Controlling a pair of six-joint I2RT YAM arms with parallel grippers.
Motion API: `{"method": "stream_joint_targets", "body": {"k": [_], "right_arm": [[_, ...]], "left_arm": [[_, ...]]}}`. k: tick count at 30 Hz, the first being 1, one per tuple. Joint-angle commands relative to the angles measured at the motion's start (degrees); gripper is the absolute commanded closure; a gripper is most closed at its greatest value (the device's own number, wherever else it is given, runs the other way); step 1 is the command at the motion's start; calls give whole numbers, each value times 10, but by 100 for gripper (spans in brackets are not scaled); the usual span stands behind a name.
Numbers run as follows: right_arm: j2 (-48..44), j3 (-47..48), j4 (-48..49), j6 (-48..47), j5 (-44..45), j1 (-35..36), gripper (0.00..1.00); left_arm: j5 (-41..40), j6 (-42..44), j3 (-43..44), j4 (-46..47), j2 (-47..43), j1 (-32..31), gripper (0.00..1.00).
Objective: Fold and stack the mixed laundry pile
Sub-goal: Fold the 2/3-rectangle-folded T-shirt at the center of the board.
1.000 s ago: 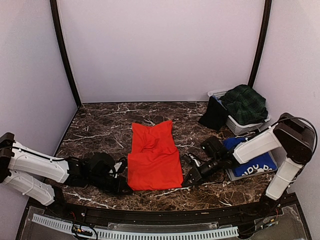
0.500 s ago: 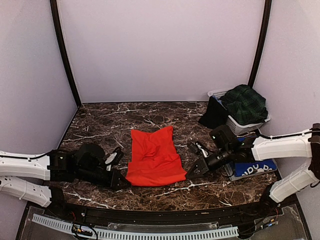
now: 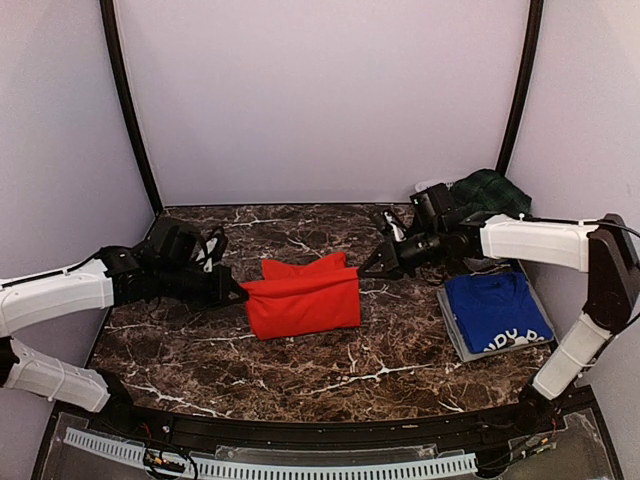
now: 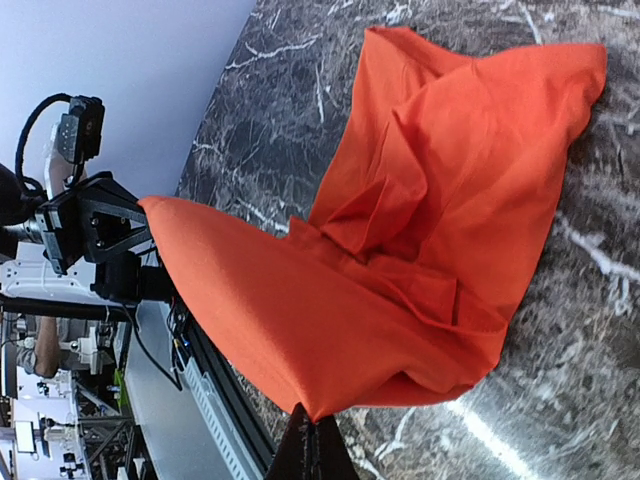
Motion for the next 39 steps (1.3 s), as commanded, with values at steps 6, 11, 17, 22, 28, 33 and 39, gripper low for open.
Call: {"method": "stream_joint_targets", "body": {"k": [6, 11, 17, 22, 28, 33, 39], "right_arm": [[136, 177, -14, -48, 8, -54, 100], [241, 274, -8, -51, -5, -76, 100], [364, 351, 29, -44, -1, -103, 100], [453, 434, 42, -38, -36, -104, 100], [452, 369, 61, -35, -40, -95, 100], [370, 203, 122, -20, -34, -71, 100], [208, -34, 195, 23, -22, -27, 100]], "left_arm": [[43, 92, 145, 30, 191, 98, 100], [53, 110, 221, 54, 283, 139, 100], [86, 102, 274, 127, 409, 174, 100], [82, 93, 312, 147, 500, 183, 100], [106, 92, 307, 149, 530, 181, 100], [105, 101, 235, 145, 491, 144, 100], [95, 64, 91, 152, 377, 71, 100]]}}
